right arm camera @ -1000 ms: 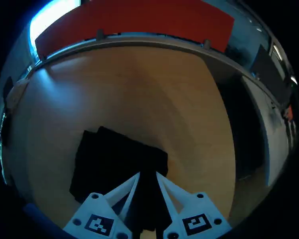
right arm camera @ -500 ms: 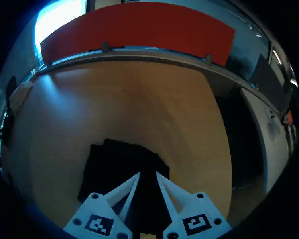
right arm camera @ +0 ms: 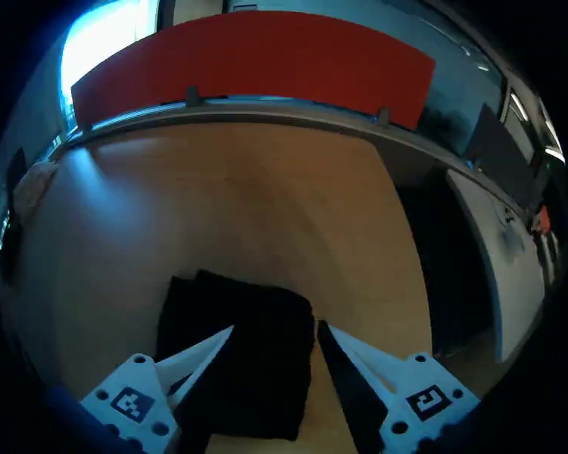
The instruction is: Fold towel
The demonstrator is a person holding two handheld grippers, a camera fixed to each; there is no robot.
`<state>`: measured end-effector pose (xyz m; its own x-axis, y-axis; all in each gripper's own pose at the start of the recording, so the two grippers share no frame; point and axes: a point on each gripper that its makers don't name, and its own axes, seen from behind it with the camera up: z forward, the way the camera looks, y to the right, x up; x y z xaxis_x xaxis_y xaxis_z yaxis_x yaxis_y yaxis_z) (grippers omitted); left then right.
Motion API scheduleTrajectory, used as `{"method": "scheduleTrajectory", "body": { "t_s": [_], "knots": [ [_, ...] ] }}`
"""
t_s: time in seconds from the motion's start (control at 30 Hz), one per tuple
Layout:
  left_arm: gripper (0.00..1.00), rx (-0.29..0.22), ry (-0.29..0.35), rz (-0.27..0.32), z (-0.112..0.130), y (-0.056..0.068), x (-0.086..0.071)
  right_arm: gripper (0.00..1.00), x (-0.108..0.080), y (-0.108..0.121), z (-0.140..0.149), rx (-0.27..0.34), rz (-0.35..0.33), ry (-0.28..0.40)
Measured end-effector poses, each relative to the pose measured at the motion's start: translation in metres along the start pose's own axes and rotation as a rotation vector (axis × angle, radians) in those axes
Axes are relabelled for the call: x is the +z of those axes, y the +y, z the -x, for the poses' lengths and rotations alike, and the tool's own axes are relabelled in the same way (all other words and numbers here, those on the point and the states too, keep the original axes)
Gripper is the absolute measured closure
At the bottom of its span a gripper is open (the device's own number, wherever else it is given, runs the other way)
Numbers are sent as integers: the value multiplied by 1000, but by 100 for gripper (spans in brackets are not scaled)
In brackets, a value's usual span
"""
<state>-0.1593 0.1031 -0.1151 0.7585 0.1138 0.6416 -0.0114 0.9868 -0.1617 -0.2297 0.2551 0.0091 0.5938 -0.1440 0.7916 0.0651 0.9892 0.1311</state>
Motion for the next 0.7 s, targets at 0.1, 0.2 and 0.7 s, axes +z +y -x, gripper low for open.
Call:
{"method": "scheduleTrajectory", "body": {
  "t_s": [0.1, 0.2, 0.7],
  "knots": [
    [8, -4, 4, 4, 0, 1, 0, 1, -5, -3, -2, 3, 1, 12],
    [8, -5, 10, 9, -1, 1, 0, 0, -9, -4, -2, 1, 12, 19],
    [8, -19, 49, 29, -11, 1, -2, 0, -43, -14, -29, 51, 45, 148]
  ]
}}
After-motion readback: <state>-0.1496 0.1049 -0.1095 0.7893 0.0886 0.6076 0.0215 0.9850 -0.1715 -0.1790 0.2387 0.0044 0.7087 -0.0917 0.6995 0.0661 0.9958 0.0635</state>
